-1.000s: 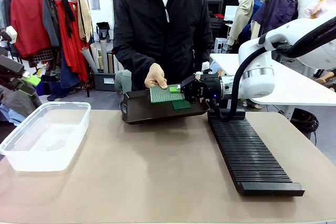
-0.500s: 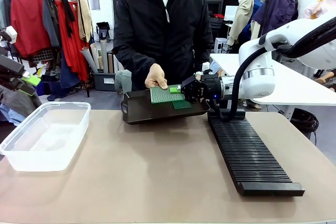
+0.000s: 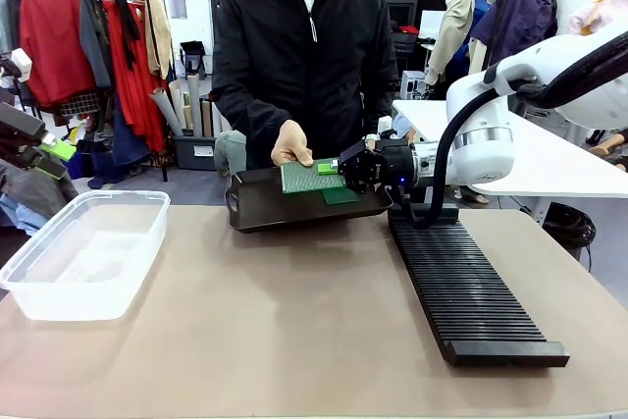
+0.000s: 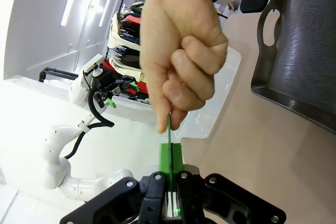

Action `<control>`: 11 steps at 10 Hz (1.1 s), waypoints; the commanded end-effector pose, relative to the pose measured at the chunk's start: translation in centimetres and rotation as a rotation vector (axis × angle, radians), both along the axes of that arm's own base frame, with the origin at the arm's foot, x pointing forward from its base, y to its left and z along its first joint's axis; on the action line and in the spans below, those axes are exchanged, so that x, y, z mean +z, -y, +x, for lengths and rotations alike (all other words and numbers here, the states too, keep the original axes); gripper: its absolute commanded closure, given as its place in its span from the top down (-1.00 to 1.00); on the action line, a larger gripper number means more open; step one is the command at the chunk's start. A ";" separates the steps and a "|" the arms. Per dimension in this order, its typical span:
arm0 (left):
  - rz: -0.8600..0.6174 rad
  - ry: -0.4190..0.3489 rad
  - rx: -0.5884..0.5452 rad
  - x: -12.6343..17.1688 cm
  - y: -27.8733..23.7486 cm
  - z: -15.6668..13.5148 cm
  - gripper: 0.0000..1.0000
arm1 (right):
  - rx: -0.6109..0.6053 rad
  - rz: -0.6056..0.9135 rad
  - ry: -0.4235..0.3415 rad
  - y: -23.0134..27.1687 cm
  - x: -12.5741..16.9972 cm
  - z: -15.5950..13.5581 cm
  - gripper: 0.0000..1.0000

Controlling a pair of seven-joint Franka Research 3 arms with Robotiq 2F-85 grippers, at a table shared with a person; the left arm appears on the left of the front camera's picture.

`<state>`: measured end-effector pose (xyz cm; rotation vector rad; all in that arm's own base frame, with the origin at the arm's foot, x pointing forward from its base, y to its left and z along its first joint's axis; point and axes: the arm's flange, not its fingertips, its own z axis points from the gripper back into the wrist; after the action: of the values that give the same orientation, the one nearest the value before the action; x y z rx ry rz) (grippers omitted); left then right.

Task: Sort PCBs into racks and boxes based on the side picked up.
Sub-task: If the short side of the Blank PCB is picked up, insert it into the PCB Rack ; if the long side is picked up, place it in the Organizing box.

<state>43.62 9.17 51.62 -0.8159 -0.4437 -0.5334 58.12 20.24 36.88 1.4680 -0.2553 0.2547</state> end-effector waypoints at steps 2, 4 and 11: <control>-0.006 0.000 -0.002 0.0 0.0 0.0 1.00 | 0.001 0.002 0.003 -0.1 0.2 0.0 -1.00; -0.006 0.000 -0.002 0.0 0.0 0.0 1.00 | 0.001 0.002 0.003 -0.1 0.2 0.0 -1.00; -0.006 0.000 -0.002 0.0 0.0 0.0 1.00 | 0.001 0.002 0.003 -0.1 0.2 0.0 -1.00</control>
<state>43.62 9.17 51.62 -0.8159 -0.4437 -0.5334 58.12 20.24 36.88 1.4680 -0.2553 0.2547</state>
